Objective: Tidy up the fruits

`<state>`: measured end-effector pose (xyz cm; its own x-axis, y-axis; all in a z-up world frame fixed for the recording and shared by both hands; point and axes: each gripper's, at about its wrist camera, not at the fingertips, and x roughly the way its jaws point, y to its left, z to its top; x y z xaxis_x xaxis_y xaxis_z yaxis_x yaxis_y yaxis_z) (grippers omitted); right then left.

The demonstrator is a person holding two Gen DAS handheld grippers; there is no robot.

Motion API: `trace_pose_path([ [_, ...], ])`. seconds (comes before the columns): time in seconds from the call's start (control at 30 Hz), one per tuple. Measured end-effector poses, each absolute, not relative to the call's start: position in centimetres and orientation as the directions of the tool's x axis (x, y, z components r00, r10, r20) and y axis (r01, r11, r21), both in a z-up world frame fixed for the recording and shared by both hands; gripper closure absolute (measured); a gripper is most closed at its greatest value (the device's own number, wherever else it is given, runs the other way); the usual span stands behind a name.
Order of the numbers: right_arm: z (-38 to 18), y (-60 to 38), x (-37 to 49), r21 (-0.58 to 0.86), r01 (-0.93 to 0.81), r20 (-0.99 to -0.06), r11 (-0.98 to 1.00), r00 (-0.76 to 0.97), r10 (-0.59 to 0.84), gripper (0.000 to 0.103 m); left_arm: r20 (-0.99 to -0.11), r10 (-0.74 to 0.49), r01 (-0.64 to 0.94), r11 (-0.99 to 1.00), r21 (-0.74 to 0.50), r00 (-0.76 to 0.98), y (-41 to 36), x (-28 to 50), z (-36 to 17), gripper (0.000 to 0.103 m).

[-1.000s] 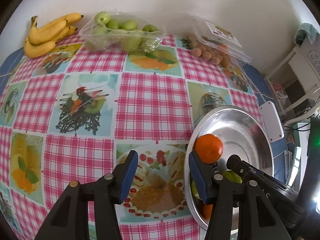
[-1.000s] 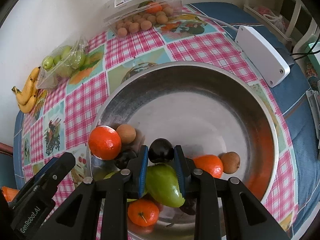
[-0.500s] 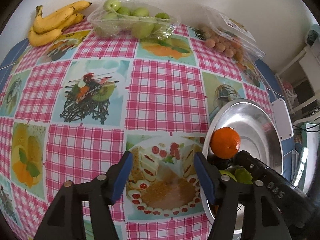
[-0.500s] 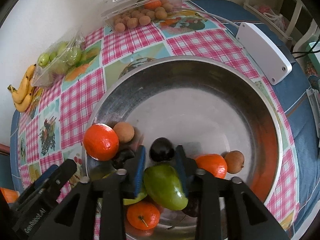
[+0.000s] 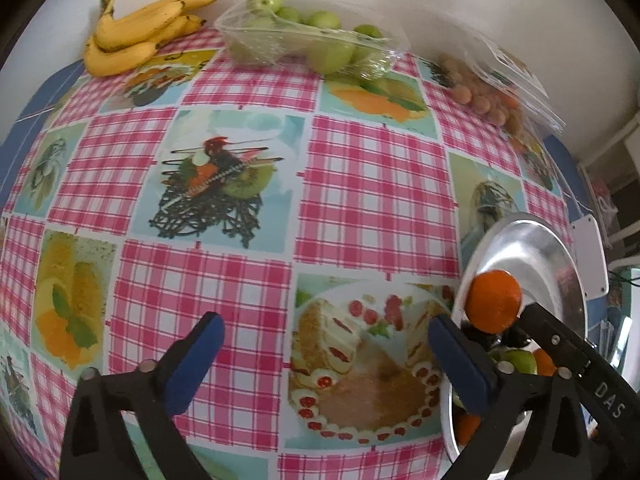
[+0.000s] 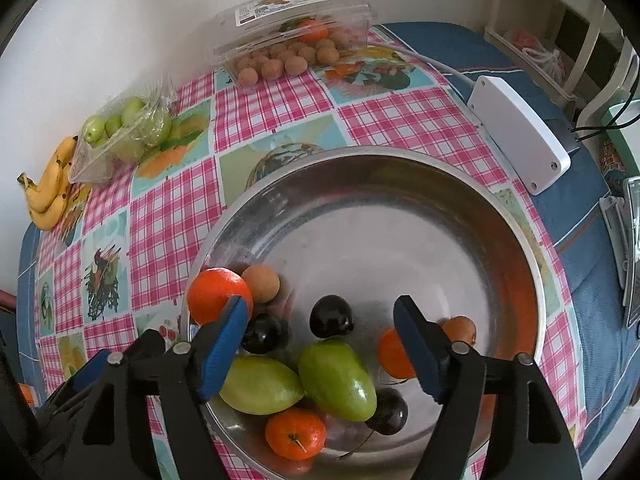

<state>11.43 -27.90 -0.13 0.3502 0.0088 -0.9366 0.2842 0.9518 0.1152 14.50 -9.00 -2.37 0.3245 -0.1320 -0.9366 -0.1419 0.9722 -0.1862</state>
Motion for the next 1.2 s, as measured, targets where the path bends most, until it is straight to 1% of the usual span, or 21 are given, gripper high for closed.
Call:
trace_pose_path([
  [0.1, -0.3, -28.1, 11.5, 0.108, 0.29, -0.937, 0.951, 0.348, 0.0, 0.02, -0.937, -0.116, -0.159, 0.971, -0.177, 0.33, -8.6, 14.5, -2.5, 0.0],
  [0.13, -0.2, -28.1, 11.5, 0.105, 0.292, -0.937, 0.951, 0.349, -0.004, 0.015, -0.937, -0.109, -0.164, 0.971, -0.171, 0.332, -8.5, 14.6, -2.5, 0.0],
  [0.17, -0.3, -28.2, 11.5, 0.103, 0.293, -0.937, 0.951, 0.349, -0.006, 0.012, -0.937, -0.099, -0.17, 0.972, -0.163, 0.336, -8.3, 14.6, -2.5, 0.0],
  [0.33, -0.4, -28.0, 11.5, 0.077, 0.288, -0.943, 0.955, 0.333, -0.024, 0.01, -0.934, -0.068, -0.183, 0.973, -0.14, 0.35, -7.7, 14.2, -2.4, 0.0],
  [0.37, -0.4, -27.8, 11.5, 0.072, 0.286, -0.944, 0.955, 0.328, -0.027, 0.004, -0.934, -0.066, -0.183, 0.973, -0.137, 0.35, -7.6, 14.1, -2.4, 0.0],
  [0.4, -0.5, -27.8, 11.6, 0.067, 0.283, -0.945, 0.957, 0.325, -0.03, 0.001, -0.935, -0.061, -0.184, 0.974, -0.133, 0.349, -7.5, 14.0, -2.4, 0.0],
  [0.43, -0.5, -27.7, 11.6, 0.059, 0.281, -0.946, 0.958, 0.321, -0.036, 0.001, -0.936, -0.058, -0.186, 0.974, -0.129, 0.348, -7.4, 13.9, -2.4, 0.0],
  [0.87, -0.5, -27.6, 11.7, 0.031, 0.267, -0.954, 0.963, 0.295, -0.05, 0.0, -0.932, -0.017, -0.162, 0.983, -0.08, 0.362, -7.8, 14.2, -2.2, 0.0],
  [0.93, -0.3, -27.4, 11.7, 0.036, 0.255, -0.954, 0.966, 0.298, -0.043, 0.001, -0.929, -0.028, -0.147, 0.985, -0.088, 0.37, -7.8, 14.2, -2.1, 0.0],
  [1.1, 0.4, -27.1, 11.3, 0.027, 0.237, -0.948, 0.971, 0.313, -0.05, 0.001, -0.896, 0.024, -0.125, 0.992, -0.035, 0.444, -7.7, 13.7, -0.3, 0.0],
  [1.2, 0.8, -26.8, 10.9, 0.023, 0.232, -0.946, 0.972, 0.32, -0.054, 0.001, -0.873, 0.027, -0.101, 0.995, -0.026, 0.487, -7.5, 13.4, 0.9, 0.0],
])
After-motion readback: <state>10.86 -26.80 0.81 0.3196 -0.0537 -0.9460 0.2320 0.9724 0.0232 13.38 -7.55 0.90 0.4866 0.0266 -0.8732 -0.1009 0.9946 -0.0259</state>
